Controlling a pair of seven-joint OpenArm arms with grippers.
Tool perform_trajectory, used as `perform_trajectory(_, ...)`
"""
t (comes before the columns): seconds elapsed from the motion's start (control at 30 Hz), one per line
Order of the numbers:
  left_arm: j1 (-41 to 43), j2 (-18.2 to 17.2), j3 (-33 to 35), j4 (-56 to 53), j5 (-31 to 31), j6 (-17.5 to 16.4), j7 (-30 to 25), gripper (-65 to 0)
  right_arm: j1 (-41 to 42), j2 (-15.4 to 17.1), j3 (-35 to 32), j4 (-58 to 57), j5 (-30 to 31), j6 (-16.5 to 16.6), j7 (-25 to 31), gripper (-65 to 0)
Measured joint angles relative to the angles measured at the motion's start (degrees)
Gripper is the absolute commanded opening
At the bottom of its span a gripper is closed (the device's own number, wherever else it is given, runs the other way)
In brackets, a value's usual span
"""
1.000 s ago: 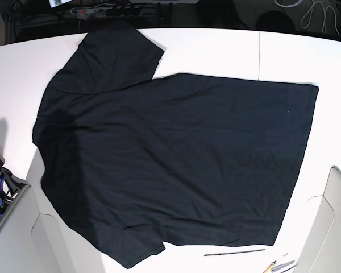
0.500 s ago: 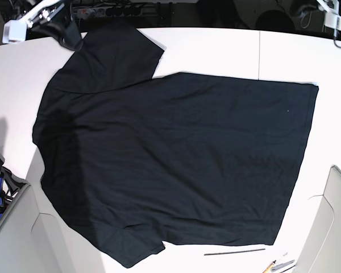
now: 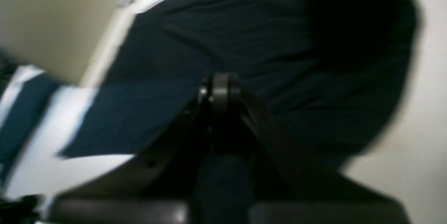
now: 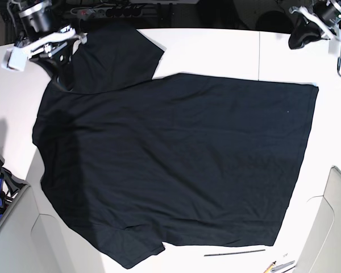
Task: Fold the T-shirt properly
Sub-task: 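Lower both grippers toward the shirt's shoulder corners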
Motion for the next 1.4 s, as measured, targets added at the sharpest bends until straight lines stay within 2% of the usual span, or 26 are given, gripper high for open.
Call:
perform_trajectory(0.07,-1.6,0.0,0.0,0.0,0.0,0.0,1.3,-65.0,0.8,0.0,0.3,0.0,-4.5,-4.1,0.0,-42.5)
perform_trajectory(0.13,-2.7,0.0,0.0,0.0,0.0,0.0,1.4,-65.0,1.8,0.0,1.1,-0.1,-11.1,-7.2,-0.3,-29.1)
perform_trajectory(0.17,-3.3,0.0,0.0,0.0,0.0,0.0,1.4,-65.0,2.6,-0.2,2.0,-0.1,-15.3,-8.3,-0.5,-26.5)
perform_trajectory(0.23,-4.2,0.0,0.0,0.0,0.1,0.0,1.4,-65.0,4.6,-0.1,3.9,-0.1,-22.4,-9.9,-0.4,-26.4)
perform_trajectory(0.3,-5.3,0.0,0.0,0.0,0.1,0.0,1.4,-65.0,6.2,0.1,6.4,-0.1,-24.4,-13.4,-0.5,-26.4)
perform_trajectory(0.37,-6.3,0.0,0.0,0.0,0.0,0.0,1.4,-65.0,7.1,1.2,9.3,-0.1,-23.1,-14.2,-4.4,-26.4)
perform_trajectory(0.47,-6.4,0.0,0.0,0.0,0.1,0.0,1.4,-65.0,8.8,2.9,14.7,-0.7,-18.1,-12.6,-12.3,-26.4)
perform_trajectory(0.57,-7.0,0.1,0.0,-0.1,0.2,0.0,1.4,-65.0,12.5,3.7,21.0,-5.0,-12.7,-8.9,-13.5,-26.4)
perform_trajectory(0.67,-7.8,0.1,0.0,-0.1,0.0,0.0,1.3,-65.0,15.1,3.7,25.5,-12.2,-4.2,-4.2,-14.0,-26.4)
perform_trajectory(0.77,-7.9,0.1,0.0,-0.1,0.2,0.0,1.4,-65.0,17.3,3.6,27.3,-20.5,4.9,1.0,-17.9,-26.4)
perform_trajectory(0.9,-7.9,0.1,0.0,-0.1,0.2,0.0,1.4,-65.0,21.0,3.5,26.6,-30.0,12.2,5.5,-21.0,-26.4)
perform_trajectory(1.07,-7.9,0.1,0.0,-0.1,0.2,0.0,1.4,-65.0,23.8,3.4,24.9,-37.6,13.0,5.7,-21.3,-26.4)
perform_trajectory(1.4,-7.9,0.1,0.0,-0.1,0.2,0.0,1.4,-65.0,24.8,3.7,17.9,-38.4,13.7,6.2,-21.5,-26.4)
